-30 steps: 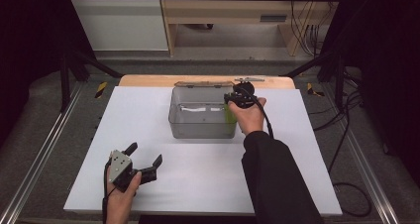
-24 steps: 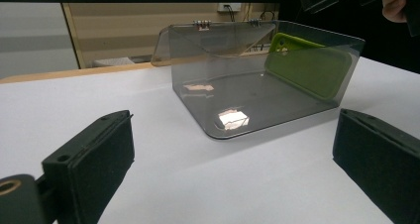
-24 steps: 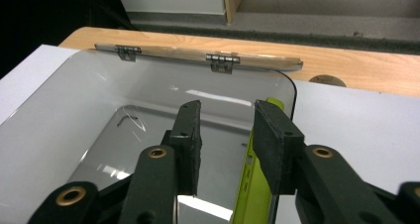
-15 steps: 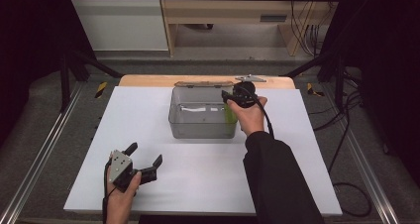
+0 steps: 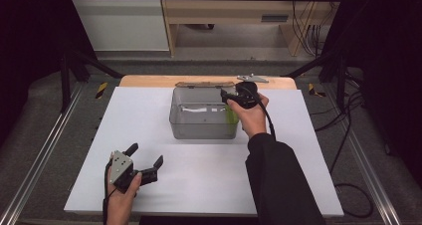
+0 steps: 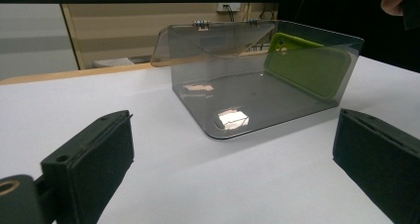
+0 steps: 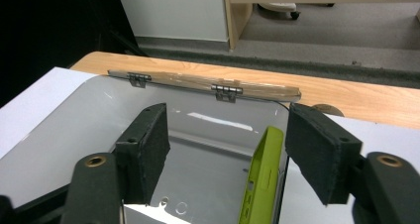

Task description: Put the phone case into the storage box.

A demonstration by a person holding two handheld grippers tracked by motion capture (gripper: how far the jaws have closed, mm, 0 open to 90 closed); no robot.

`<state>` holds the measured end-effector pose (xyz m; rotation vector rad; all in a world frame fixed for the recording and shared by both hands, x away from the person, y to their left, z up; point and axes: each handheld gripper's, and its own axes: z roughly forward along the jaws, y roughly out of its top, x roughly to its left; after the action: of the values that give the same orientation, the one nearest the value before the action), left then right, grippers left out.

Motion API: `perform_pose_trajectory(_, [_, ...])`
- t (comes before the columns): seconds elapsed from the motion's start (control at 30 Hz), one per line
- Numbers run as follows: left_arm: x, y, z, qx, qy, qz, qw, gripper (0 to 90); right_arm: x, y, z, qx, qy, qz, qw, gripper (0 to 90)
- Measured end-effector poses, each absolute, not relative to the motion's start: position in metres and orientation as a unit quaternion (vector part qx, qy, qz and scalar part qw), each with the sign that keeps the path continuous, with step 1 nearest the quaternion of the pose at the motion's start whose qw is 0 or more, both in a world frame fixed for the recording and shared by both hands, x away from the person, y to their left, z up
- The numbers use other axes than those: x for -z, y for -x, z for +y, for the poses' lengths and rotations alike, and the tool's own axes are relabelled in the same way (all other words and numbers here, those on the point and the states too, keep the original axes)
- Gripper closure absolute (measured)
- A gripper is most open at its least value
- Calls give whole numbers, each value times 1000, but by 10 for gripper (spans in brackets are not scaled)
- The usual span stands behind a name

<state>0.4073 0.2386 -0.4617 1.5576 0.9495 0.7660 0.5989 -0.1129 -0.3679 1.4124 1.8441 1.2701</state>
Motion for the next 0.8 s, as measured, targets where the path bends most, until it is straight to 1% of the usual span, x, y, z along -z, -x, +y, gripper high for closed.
perform_pose_trajectory(0.2, [461,-408,242,-327,-656,402,549,18,366,-598,-116,-475,-512,671,249,214])
perform_pose_trajectory(0.3, [460,-409,246,-329,-654,405,548,18,366,-597,-116,-478,-506,672,252,187])
perform_pose_trajectory(0.53, [459,-411,261,-332,-645,414,550,18,365,-595,-114,-485,-499,673,251,170])
perform_pose_trajectory(0.67, [460,-412,262,-333,-642,417,551,18,364,-594,-114,-486,-496,675,250,170])
perform_pose_trajectory(0.8, [460,-412,261,-331,-642,417,551,18,363,-592,-114,-489,-488,673,264,149])
